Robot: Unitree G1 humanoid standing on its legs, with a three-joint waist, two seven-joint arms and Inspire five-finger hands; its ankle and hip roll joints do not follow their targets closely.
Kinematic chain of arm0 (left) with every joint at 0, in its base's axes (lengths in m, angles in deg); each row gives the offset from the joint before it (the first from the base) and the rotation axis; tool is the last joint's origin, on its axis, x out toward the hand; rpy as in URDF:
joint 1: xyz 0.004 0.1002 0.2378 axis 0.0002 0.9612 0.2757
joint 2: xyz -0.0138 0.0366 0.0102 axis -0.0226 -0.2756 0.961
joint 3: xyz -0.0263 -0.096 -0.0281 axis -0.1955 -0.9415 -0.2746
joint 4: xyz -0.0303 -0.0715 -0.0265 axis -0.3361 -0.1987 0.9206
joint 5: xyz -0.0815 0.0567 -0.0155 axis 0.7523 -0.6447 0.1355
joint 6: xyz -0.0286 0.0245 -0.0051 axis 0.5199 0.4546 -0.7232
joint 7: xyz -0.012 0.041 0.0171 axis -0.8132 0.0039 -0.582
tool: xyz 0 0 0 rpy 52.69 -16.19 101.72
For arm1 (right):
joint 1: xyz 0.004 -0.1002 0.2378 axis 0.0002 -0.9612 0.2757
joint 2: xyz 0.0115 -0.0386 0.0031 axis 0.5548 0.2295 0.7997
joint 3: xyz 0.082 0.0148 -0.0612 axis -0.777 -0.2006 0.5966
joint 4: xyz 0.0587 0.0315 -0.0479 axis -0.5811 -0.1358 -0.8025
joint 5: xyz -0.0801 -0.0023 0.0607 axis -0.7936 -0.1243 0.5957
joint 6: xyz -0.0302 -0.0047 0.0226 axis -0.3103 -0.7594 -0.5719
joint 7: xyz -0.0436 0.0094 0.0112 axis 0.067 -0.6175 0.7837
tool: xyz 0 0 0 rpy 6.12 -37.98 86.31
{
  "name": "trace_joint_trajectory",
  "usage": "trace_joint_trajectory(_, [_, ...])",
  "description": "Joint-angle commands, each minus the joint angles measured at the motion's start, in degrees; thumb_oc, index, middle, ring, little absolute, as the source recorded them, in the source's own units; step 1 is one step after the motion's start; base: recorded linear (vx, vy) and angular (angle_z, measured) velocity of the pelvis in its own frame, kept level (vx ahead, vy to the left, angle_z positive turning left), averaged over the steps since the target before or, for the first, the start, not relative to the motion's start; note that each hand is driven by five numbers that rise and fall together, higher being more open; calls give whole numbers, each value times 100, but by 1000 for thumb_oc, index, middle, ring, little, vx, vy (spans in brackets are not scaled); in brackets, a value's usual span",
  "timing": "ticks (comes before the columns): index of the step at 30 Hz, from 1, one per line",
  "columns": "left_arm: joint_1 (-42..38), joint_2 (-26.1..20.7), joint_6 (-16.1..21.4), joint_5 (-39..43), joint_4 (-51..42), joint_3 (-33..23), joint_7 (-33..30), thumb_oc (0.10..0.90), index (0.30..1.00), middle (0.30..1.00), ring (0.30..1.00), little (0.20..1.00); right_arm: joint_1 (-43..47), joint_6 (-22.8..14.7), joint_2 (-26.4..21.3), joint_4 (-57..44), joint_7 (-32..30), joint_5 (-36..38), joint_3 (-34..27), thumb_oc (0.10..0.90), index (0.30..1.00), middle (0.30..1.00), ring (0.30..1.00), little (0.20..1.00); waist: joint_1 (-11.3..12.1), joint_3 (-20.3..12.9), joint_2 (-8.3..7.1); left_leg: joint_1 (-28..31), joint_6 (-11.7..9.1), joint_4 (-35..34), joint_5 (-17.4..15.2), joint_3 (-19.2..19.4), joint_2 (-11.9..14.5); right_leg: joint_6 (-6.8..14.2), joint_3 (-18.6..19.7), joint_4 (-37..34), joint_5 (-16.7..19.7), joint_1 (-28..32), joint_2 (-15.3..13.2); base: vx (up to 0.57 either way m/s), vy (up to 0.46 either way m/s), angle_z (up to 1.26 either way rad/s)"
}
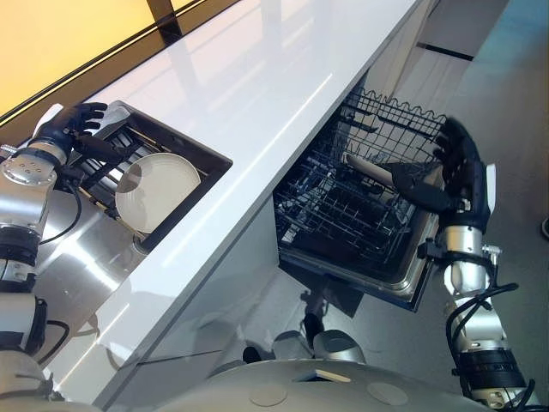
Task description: Pick up plates and place into dishwasher.
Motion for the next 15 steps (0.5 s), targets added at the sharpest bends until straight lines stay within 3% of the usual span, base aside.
trace_joint_trajectory(1, [-666, -194, 192, -65, 162, -130, 13, 800, 900, 900, 900, 900, 791, -618, -399, -716, 822, 826, -190, 800, 900, 900, 900, 900, 97, -301, 286, -105, 401, 49, -435, 61, -465, 564, -376, 532, -391, -130, -114, 0, 0, 0])
trace_joint_trajectory(15, [-807, 421, 187, 855, 500, 300, 529, 800, 900, 900, 900, 900, 1650, -221, -304, -1170, 1179, 794, 545, 800, 900, 900, 900, 900, 232, -300, 248, -83, 445, 119, -420, 113, -512, 538, -483, 567, -399, -99, -188, 37, 31, -2])
